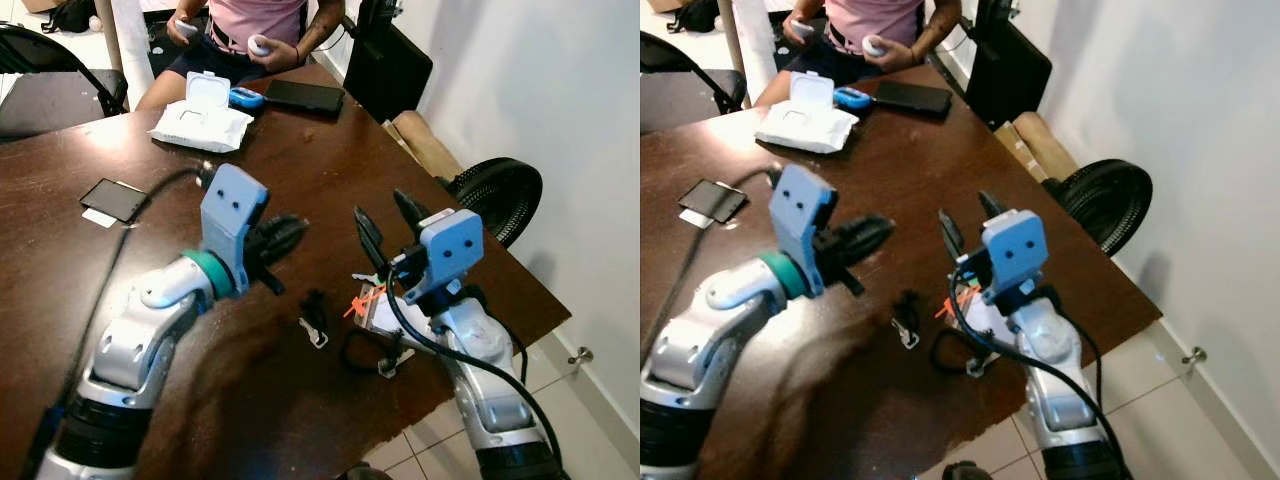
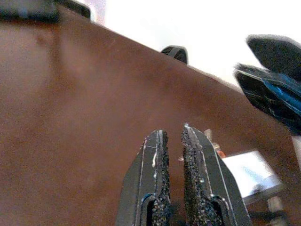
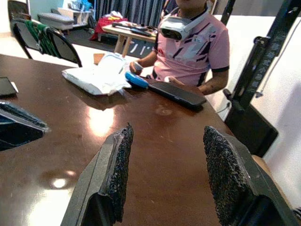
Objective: Hang keys on a hook
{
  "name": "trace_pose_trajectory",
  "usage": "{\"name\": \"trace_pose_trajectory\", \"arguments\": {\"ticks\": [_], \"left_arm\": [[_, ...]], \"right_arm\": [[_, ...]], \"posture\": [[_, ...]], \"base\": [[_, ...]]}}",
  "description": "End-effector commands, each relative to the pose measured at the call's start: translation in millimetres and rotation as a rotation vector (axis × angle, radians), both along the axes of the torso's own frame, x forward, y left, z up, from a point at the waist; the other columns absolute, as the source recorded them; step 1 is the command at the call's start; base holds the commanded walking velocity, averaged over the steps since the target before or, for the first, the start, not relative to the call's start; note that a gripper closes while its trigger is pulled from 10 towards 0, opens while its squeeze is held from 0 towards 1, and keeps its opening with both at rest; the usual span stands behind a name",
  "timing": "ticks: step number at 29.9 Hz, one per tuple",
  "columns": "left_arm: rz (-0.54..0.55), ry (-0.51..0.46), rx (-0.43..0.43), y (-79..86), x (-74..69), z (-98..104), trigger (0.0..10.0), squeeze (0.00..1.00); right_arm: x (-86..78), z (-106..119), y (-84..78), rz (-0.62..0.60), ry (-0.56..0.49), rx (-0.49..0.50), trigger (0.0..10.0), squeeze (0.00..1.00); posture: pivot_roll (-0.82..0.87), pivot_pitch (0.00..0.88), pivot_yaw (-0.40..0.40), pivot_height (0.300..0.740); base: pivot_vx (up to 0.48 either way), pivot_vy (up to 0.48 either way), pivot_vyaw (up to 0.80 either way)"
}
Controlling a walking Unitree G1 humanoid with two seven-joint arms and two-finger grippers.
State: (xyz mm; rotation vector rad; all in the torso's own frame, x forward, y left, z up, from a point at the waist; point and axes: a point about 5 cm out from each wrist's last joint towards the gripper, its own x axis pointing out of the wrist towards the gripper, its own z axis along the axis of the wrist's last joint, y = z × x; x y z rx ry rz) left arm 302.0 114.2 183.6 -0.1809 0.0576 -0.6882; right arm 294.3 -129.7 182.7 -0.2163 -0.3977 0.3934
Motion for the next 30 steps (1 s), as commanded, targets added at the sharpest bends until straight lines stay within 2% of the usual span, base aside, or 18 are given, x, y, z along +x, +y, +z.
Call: {"name": "trace_pose_trajectory", "arguments": {"ticks": [1,6,10,12,13,14,15,16,17,18,19,20,23,29,30], "left_arm": [[0.024,0.108,-0.084,8.2,-3.2,-13.0,10.0,0.00],[0.019,0.183,-0.140,9.5,-9.8,-22.9,10.0,0.00],[0.042,0.204,-0.103,12.1,-10.7,-31.1,10.0,0.00],[0.066,0.206,-0.081,18.4,-9.4,-35.9,10.0,0.00],[0.110,0.191,-0.008,27.7,-7.0,-42.9,10.0,0.00],[0.110,0.191,-0.008,27.7,-7.0,-42.9,10.0,0.00],[0.169,0.136,0.153,37.0,-3.6,-48.4,10.0,0.00],[0.169,0.136,0.153,37.0,-3.6,-48.4,10.0,0.00],[0.194,0.074,0.282,40.8,-1.9,-49.3,10.0,0.00],[0.194,0.074,0.282,40.8,-1.9,-49.3,10.0,0.00],[0.209,0.019,0.372,41.7,-0.1,-47.3,10.0,0.00],[0.214,-0.030,0.426,39.1,2.2,-42.6,10.0,0.00],[0.202,-0.070,0.453,34.4,7.1,-36.2,10.0,0.00],[0.190,-0.074,0.459,32.4,11.1,-34.8,10.0,0.00],[0.169,-0.078,0.453,28.4,15.7,-32.5,10.0,0.00]], "right_arm": [[-1.0,-6.0,-6.0,-0.007,0.023,-0.017,10.0,0.00],[1.5,-5.6,-7.9,0.010,0.028,-0.044,10.0,0.00],[3.7,-6.5,-10.0,0.033,0.043,-0.088,10.0,0.00],[4.1,-6.2,-12.3,0.038,0.046,-0.103,10.0,0.00],[4.1,-5.4,-15.3,0.040,0.048,-0.116,10.0,0.00],[4.1,-5.4,-15.3,0.040,0.048,-0.116,10.0,0.00],[3.4,-4.5,-19.2,0.040,0.050,-0.130,10.0,0.00],[3.4,-4.5,-19.2,0.040,0.050,-0.130,10.0,0.00],[2.3,-3.8,-22.9,0.041,0.052,-0.139,10.0,0.00],[2.3,-3.8,-22.9,0.041,0.052,-0.139,10.0,0.00],[1.7,-3.4,-25.0,0.043,0.054,-0.146,10.0,0.00],[1.3,-2.6,-26.5,0.044,0.054,-0.149,10.0,0.00],[0.3,-0.7,-26.7,0.048,0.052,-0.149,10.0,0.00],[-1.4,0.0,-27.2,0.051,0.052,-0.149,10.0,0.00],[-3.1,-0.2,-28.9,0.048,0.054,-0.152,10.0,0.00]], "posture": [[0.02,0.085,0.067,0.740],[0.02,0.091,0.056,0.740],[0.02,0.101,0.045,0.740],[0.02,0.107,0.037,0.740],[0.01,0.112,0.026,0.740],[0.01,0.112,0.026,0.740],[0.00,0.121,0.013,0.740],[0.00,0.121,0.013,0.740],[-0.01,0.127,0.004,0.740],[-0.01,0.127,0.004,0.740],[-0.01,0.127,0.004,0.740],[-0.01,0.133,-0.002,0.740],[-0.02,0.145,-0.010,0.740],[-0.03,0.154,-0.012,0.740],[-0.04,0.170,-0.008,0.740]], "base": [[0.000,0.000,0.00],[0.000,0.000,0.00],[0.000,0.000,0.00],[0.000,0.000,0.00],[0.000,0.000,0.00],[0.000,0.000,0.00],[0.000,0.000,0.00],[0.000,0.000,0.00],[0.000,0.000,0.00],[0.000,0.000,0.00],[0.000,0.000,0.00],[0.000,0.000,0.00],[0.000,0.000,0.00],[0.000,0.000,0.00],[0.000,0.000,0.00]]}}
